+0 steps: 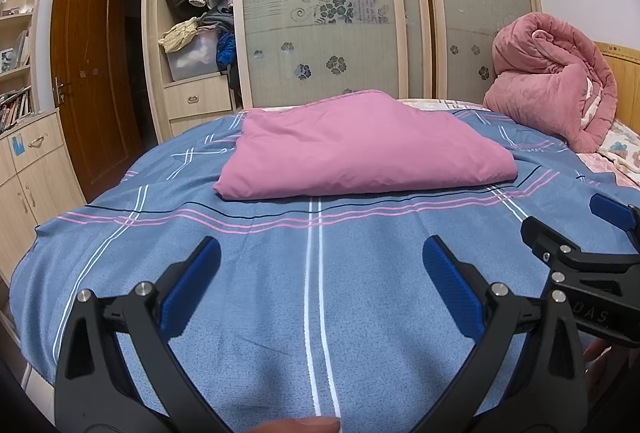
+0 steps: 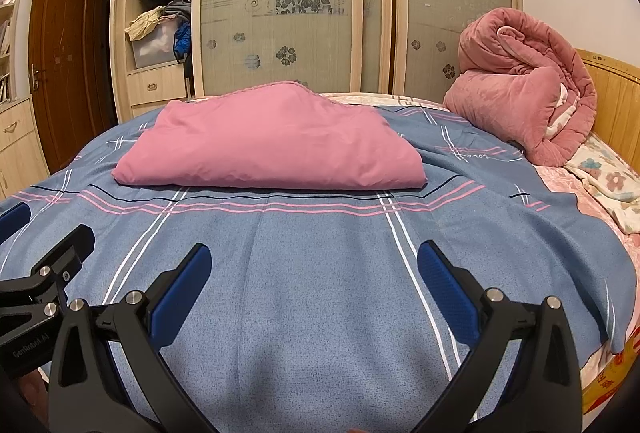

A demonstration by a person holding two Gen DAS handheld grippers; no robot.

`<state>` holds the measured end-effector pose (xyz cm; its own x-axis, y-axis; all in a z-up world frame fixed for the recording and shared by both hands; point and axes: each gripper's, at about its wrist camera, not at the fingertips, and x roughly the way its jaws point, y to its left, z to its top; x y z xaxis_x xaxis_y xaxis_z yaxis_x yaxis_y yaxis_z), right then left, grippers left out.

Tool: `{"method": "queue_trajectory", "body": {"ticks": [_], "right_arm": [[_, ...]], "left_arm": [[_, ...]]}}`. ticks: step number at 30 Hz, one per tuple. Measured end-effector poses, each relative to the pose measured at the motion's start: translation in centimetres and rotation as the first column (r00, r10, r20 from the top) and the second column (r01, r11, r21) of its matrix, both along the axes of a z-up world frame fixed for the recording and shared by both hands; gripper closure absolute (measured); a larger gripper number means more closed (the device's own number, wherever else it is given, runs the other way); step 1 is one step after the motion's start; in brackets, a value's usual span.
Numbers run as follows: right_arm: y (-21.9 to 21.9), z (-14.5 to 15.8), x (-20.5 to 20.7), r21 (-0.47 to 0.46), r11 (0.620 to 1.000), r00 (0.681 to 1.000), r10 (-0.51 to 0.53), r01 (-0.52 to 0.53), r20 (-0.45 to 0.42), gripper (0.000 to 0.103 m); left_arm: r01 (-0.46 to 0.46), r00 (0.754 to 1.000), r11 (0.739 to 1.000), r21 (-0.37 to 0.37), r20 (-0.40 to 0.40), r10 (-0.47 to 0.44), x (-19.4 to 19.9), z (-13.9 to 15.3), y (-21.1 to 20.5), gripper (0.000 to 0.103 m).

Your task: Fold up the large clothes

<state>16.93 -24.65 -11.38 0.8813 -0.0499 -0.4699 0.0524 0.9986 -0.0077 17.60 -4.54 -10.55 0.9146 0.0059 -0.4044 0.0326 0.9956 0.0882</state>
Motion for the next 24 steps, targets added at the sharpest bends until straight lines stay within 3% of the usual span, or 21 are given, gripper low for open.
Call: {"method": "queue_trajectory", "body": {"ticks": [14, 24], "right_arm": [[-0.09, -0.02, 0.03, 0.001, 1.0, 1.0, 0.003, -0.003, -0.005, 0.001], [-0.23, -0.04, 0.1, 0.001, 1.0, 1.0, 0.004, -0.004, -0.006, 0.001]], "left_arm": [[-0.006, 1.0, 1.0, -0.004, 0.011, 0.006, -0.08, -0.11, 0.06, 0.002], [0.01, 1.0, 1.0, -0.014, -0.023, -0.01, 0.46, -0.4, 0.2, 0.002]]}}
